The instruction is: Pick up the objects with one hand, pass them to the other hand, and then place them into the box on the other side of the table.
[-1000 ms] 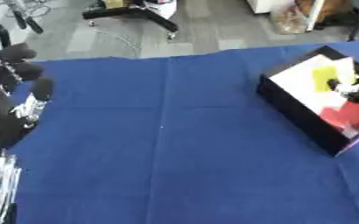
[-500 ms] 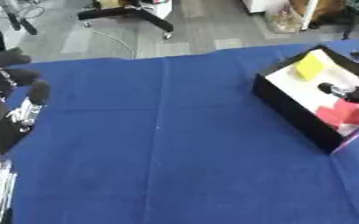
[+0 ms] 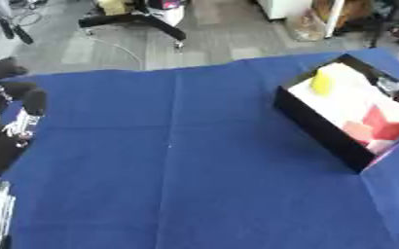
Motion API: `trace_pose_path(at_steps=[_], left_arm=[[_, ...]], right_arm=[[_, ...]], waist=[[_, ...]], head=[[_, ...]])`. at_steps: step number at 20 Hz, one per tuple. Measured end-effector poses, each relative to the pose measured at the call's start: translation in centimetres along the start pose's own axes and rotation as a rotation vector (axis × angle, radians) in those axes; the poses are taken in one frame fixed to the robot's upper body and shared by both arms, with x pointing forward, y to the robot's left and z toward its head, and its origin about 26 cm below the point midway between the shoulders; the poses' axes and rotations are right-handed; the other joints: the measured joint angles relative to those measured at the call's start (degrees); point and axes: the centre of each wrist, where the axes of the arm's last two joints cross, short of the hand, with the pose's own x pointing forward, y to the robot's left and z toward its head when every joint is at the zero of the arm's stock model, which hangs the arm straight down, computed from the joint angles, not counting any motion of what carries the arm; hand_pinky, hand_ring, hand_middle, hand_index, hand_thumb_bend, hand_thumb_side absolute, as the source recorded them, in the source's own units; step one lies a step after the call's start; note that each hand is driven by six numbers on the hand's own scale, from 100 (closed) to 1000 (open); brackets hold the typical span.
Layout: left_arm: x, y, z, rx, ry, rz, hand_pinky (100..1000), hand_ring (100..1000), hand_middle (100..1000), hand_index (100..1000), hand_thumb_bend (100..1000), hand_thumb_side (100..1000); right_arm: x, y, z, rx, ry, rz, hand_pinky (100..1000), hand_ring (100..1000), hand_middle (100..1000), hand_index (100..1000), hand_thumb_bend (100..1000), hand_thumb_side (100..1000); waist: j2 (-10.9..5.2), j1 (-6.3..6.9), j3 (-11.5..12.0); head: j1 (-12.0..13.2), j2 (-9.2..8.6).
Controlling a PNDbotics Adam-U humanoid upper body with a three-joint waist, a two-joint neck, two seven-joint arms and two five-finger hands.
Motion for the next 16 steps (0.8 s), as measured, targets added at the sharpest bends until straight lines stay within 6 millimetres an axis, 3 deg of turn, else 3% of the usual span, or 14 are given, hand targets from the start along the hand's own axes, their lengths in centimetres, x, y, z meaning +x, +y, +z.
trace_pose_path(at_steps=[3,6,16], left_arm=[[-0.1,0.8,0.0,0.057,0.017,-0.004,630,618,678,818,536,648],[-0.3,1.5,0.2,0.107,0.037,0.000,630,619,679,820,525,660],[-1.4,1.5,1.6,0.104,0.125,0.054,624,617,685,821,518,691]], right_arm=[[2.9,1.3,1.3,-0.129,-0.043,-0.151,746,845,886,865,168,549],[4.3,2.9,2.6,-0.224,-0.036,-0.264,725,821,870,841,141,514],[5.0,7.6,5.8,-0.270,0.108,-0.439,679,782,836,799,105,441]], waist=[[-0.03,-0.35,-0.87],[-0.05,-0.72,-1.61],[-0.05,-0.81,-2.60]], head=[[1.20,-0.01],[2.45,0.02],[3.90,0.89]])
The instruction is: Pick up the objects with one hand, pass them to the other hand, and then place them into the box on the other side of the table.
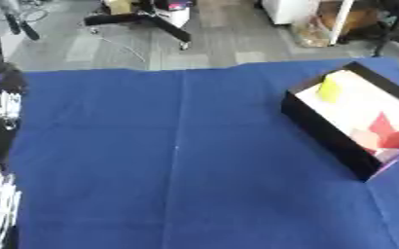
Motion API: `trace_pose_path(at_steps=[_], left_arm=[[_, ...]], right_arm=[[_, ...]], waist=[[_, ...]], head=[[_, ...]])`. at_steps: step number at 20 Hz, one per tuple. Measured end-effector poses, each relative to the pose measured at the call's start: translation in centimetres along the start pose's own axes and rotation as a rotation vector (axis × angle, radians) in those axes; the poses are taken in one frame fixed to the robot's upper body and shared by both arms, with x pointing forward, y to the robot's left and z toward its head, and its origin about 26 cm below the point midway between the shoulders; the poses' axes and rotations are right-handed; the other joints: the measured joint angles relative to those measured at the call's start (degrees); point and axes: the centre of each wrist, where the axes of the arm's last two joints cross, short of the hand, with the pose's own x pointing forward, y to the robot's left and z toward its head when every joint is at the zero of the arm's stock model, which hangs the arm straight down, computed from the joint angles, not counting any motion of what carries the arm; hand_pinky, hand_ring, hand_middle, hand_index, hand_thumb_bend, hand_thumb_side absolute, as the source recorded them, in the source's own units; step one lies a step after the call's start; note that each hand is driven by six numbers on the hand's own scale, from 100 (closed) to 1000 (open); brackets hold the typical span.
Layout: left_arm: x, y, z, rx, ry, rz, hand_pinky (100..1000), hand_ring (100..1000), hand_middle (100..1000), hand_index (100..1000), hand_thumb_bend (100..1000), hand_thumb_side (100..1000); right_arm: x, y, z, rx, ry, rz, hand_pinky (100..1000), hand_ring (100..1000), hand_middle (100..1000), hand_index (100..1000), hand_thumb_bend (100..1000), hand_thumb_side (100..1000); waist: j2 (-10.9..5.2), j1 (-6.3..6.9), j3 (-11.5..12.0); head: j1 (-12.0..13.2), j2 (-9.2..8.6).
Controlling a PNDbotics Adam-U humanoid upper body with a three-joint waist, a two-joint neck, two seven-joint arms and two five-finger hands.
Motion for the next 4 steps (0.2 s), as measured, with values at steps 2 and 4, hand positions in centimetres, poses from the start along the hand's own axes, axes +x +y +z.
trace_pose_path(at_steps=[2,4], left_arm=[[-0.42,-0.12,0.33,-0.017,0.023,0.007,622,617,686,822,514,697],[-0.86,-0.38,0.75,-0.034,0.048,0.018,621,616,687,822,512,702]], right_arm=[[-0.07,0.24,0.28,-0.001,0.024,-0.012,673,777,830,785,102,432],[-0.17,0.45,0.60,0.005,0.047,-0.024,670,775,828,780,102,431]], waist=[[0.00,0.00,0.01],[0.00,0.00,-0.02]], head=[[0.00,0.30],[-0.02,0.67]])
